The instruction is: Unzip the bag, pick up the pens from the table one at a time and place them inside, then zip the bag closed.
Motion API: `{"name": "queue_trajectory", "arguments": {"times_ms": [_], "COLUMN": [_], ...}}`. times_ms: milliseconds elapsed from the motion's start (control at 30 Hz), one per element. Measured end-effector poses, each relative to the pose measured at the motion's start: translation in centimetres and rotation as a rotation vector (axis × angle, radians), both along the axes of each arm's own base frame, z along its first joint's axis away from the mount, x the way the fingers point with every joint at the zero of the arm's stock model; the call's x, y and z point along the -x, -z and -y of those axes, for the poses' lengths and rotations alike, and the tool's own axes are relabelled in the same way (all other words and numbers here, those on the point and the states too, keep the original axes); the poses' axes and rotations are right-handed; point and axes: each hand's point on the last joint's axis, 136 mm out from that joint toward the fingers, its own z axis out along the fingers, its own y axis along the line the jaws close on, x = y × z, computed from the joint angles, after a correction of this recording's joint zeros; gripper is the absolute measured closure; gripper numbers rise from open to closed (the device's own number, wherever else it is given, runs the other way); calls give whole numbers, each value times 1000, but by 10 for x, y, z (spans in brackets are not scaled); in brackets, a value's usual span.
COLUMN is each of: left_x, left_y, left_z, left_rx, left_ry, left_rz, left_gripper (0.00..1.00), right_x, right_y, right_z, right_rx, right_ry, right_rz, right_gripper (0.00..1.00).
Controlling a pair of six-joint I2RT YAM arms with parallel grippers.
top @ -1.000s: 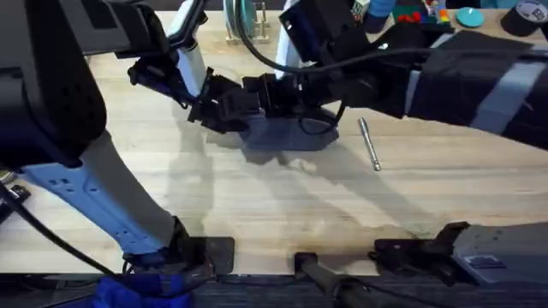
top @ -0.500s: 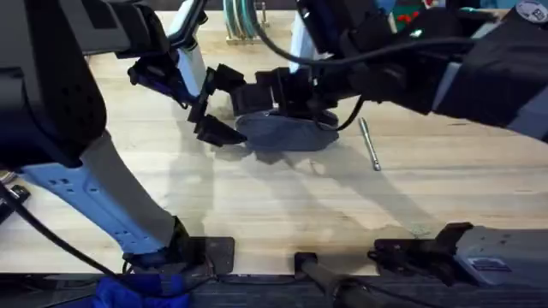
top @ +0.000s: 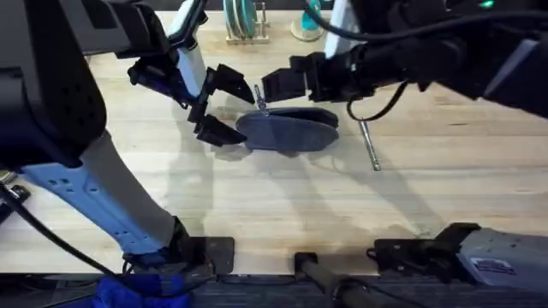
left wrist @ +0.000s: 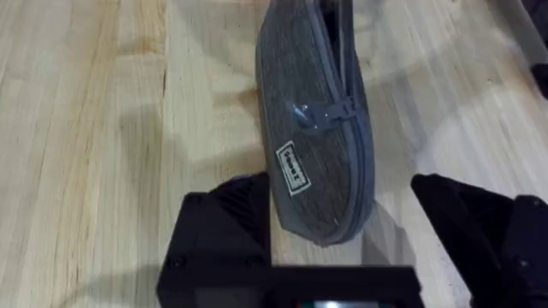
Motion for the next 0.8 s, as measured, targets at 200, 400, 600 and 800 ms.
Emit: {"name": "queue_trajectory", "arguments": {"times_ms": [200,400,600,800], "left_x": [0,8,-2,-14], "left_y": [0,-12,-44,-70], "left_z": [0,-6,-22,-36], "left_rx": [0,12,21,17], "left_ry": [-2,-25,-77,-124], "left_rz": [-3,-87,-126,-128], "left_gripper": [8,8,5,6], "right_x": [1,5,0,2], "right_y": [-9,-15,-19,-34], "right_z": [19,36,48,54], "right_rx": [18,39,54,85], "right_ry": [12,16,21,-58], "right_rz": [16,27,53,159], "right_gripper": [5,6,5,5]}}
